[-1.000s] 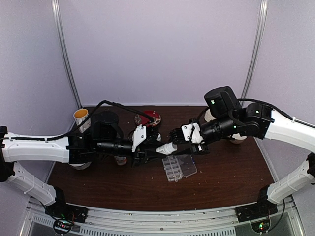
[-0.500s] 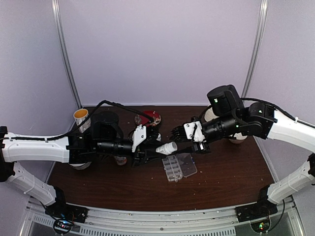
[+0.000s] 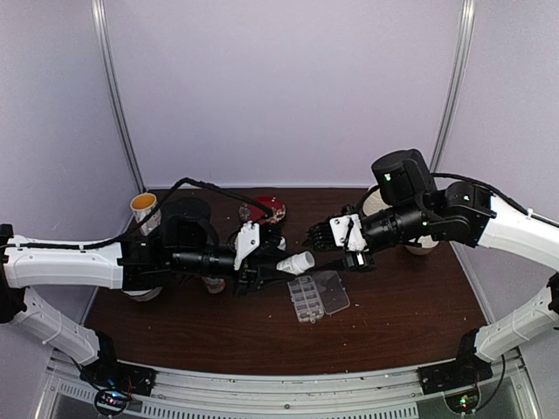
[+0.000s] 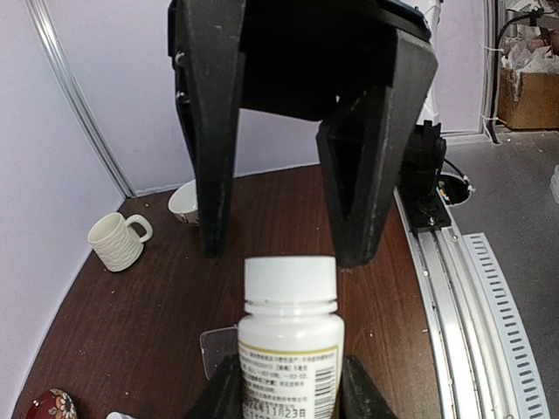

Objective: Sort the pills into containers
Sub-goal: Screw the lid of the pill bottle onto the pill bottle.

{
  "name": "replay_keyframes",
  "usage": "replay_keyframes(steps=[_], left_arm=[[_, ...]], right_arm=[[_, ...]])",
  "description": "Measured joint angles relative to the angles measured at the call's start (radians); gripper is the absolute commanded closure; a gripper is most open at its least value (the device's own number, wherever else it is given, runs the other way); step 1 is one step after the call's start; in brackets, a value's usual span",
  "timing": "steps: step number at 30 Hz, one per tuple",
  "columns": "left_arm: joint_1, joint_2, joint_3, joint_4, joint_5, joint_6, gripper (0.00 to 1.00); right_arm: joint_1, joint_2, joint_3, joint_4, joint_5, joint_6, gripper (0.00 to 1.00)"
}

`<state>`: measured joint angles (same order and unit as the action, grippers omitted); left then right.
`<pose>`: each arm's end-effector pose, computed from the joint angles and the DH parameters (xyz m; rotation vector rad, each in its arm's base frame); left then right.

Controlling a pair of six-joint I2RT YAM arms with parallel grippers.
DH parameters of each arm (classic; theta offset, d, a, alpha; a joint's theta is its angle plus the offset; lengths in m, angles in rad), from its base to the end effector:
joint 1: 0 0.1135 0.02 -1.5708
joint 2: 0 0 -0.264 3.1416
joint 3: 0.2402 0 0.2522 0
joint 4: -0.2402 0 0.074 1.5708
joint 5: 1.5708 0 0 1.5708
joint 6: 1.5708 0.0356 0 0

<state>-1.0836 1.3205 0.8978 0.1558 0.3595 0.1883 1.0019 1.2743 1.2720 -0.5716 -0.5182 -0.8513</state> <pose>0.1323 -0.2764 0.2952 1.3482 1.3799 -0.9444 0.1339 0.2421 0.3684 -1.8655 1.0214 0.6426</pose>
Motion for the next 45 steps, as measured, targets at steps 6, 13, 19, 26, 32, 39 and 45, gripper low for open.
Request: replay_keyframes(steps=[6,13,19,26,32,39,45], left_arm=[[0.000,0.000,0.000,0.000,0.000,0.000,1.00],[0.000,0.000,0.000,-0.002,0.000,0.001,1.00],[0.000,0.000,0.000,-0.007,0.001,0.001,1.00],[0.000,-0.002,0.000,-0.008,-0.002,0.002,1.00],[0.006,-0.017,-0.002,-0.045,-0.035,0.018,1.00],[0.008,-0.020,-0.004,-0.079,-0.079,0.078,1.00],[0.008,-0.019,-0.004,-0.135,-0.120,0.171,1.00]], right_arm=[[0.000,0.005,0.000,-0.001,0.000,-0.003,0.62],[0.002,0.018,0.000,-0.008,-0.002,-0.005,0.77],[0.002,0.020,0.000,-0.010,-0.004,-0.002,0.82],[0.002,0.022,-0.001,0.002,-0.004,0.132,0.91],[0.007,0.021,-0.053,0.095,0.032,0.496,0.97],[0.022,0.021,-0.100,0.159,0.131,1.059,1.00],[0.023,0.039,-0.159,0.233,0.134,1.548,1.00]])
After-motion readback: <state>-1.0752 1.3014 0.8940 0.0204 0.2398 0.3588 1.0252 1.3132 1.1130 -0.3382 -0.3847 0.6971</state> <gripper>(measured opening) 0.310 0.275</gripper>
